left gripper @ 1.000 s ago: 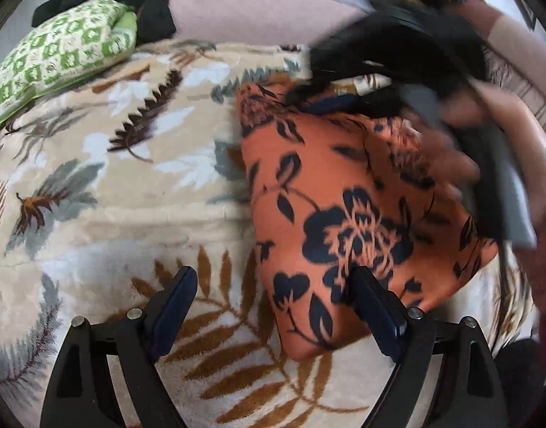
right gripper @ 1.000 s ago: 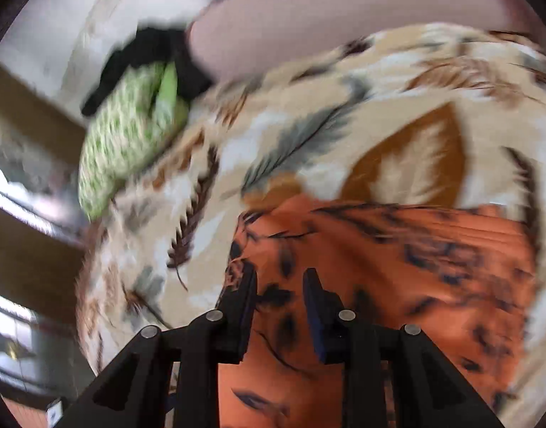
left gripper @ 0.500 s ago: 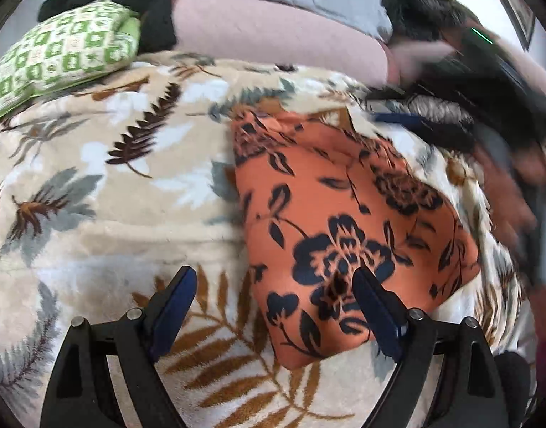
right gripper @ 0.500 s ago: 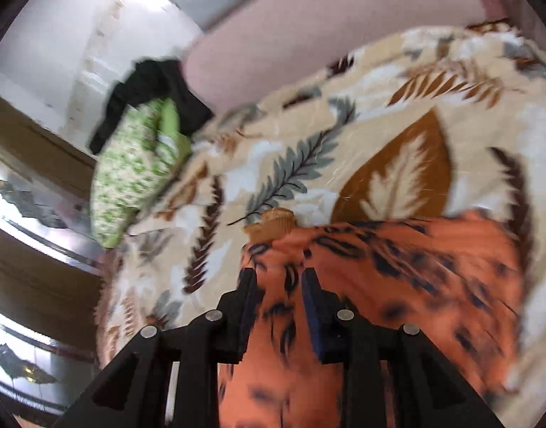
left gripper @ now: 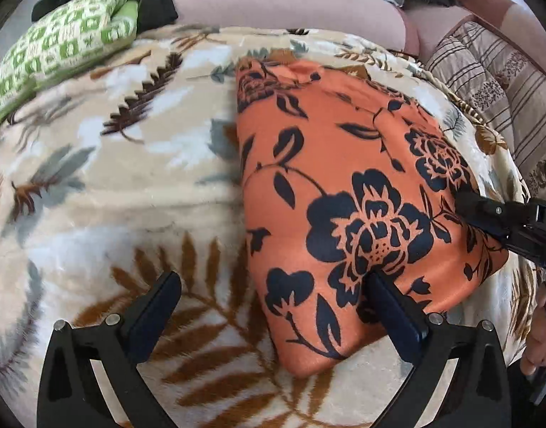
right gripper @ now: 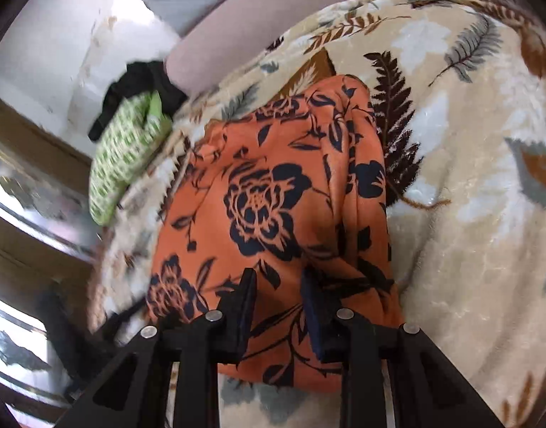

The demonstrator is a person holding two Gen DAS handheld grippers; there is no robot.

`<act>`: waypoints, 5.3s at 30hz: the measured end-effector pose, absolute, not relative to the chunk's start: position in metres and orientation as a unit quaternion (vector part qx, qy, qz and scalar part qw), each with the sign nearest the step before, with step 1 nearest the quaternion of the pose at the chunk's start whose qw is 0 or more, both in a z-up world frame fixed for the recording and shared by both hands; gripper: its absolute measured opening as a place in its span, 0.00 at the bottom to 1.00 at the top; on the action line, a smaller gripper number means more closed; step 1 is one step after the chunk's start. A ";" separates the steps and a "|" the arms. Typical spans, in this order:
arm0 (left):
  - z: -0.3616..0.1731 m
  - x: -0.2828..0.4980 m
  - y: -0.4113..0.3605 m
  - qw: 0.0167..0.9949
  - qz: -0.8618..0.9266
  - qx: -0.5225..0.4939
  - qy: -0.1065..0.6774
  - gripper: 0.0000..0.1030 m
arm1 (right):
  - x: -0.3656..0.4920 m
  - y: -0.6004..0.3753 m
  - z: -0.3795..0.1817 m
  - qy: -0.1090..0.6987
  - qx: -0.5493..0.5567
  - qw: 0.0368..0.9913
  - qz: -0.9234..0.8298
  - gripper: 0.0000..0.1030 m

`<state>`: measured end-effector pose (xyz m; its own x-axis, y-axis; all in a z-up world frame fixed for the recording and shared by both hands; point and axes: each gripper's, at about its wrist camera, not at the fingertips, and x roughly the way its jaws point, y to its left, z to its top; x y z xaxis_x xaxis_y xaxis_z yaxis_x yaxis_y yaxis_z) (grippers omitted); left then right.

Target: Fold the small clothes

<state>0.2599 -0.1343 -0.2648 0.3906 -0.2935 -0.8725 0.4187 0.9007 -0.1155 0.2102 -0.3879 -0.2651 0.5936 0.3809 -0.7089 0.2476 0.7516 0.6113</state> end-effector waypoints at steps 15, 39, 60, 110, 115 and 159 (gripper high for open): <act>-0.220 0.244 -0.147 0.883 -0.154 0.151 0.416 1.00 | 0.204 -0.407 -0.274 0.426 0.413 0.800 0.086 0.29; -0.231 0.283 -0.139 0.887 -0.117 0.085 0.438 1.00 | 0.245 -0.400 -0.252 0.403 0.331 0.853 0.030 0.29; -0.224 0.268 -0.146 0.894 -0.088 0.114 0.425 1.00 | 0.235 -0.409 -0.234 0.383 0.337 0.860 0.024 0.62; -0.263 0.346 -0.166 0.758 -0.330 -0.074 0.558 0.89 | 0.262 -0.419 -0.308 0.437 0.443 0.776 0.103 0.55; -0.257 0.346 -0.161 0.768 -0.330 -0.078 0.544 0.74 | 0.261 -0.412 -0.297 0.430 0.419 0.795 0.090 0.47; -0.153 0.276 -0.098 0.853 -0.286 -0.022 0.436 0.38 | 0.237 -0.334 -0.204 0.338 0.335 0.867 0.145 0.45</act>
